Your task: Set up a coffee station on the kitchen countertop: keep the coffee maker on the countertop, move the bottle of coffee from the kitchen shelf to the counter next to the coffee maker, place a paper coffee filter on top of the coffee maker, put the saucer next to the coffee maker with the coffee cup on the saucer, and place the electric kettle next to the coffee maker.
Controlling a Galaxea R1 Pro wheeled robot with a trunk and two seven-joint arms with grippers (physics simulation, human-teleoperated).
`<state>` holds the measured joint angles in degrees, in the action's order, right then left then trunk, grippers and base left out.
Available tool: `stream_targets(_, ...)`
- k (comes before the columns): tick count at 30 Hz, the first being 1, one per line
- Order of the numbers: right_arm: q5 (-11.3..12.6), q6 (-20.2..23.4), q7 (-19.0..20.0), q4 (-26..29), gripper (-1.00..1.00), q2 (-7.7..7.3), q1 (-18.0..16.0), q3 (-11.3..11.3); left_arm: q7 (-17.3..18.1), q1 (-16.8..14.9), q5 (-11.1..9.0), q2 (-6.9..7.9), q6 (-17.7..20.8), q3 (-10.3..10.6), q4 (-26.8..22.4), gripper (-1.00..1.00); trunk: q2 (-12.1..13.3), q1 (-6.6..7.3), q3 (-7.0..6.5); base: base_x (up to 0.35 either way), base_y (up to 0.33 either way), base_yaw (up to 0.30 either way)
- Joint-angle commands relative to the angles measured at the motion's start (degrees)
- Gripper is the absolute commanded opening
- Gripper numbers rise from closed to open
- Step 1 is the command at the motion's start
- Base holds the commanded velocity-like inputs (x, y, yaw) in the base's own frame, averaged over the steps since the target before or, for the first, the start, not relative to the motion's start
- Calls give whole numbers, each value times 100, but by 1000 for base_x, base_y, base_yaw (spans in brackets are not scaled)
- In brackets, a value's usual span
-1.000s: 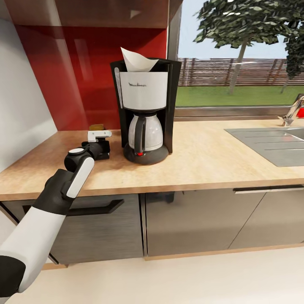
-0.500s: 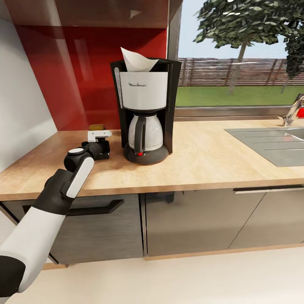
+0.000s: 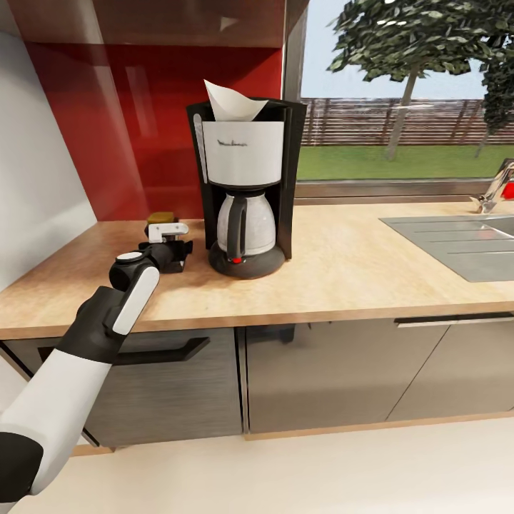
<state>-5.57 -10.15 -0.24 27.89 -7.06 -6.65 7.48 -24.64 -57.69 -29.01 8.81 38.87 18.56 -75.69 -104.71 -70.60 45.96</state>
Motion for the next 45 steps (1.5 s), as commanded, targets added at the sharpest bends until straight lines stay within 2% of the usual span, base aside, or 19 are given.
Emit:
stream_targets(1, -58, -16, -2, -3, 100, 3, -3, 25, -58, -6, -61, 6, 7, 16, -6, 100, -2, 1, 5, 0, 0, 0)
stream_targets(19, -58, -17, -2, -3, 100, 9, -3, 16, -58, -6, -61, 6, 7, 17, -8, 100, -2, 1, 5, -11, 0, 0)
stream_targets(45, -58, -20, -2, -3, 100, 4, -3, 16, -46, -6, -61, 6, 14, 16, -60, 100, -2, 1, 5, -244, 0, 0)
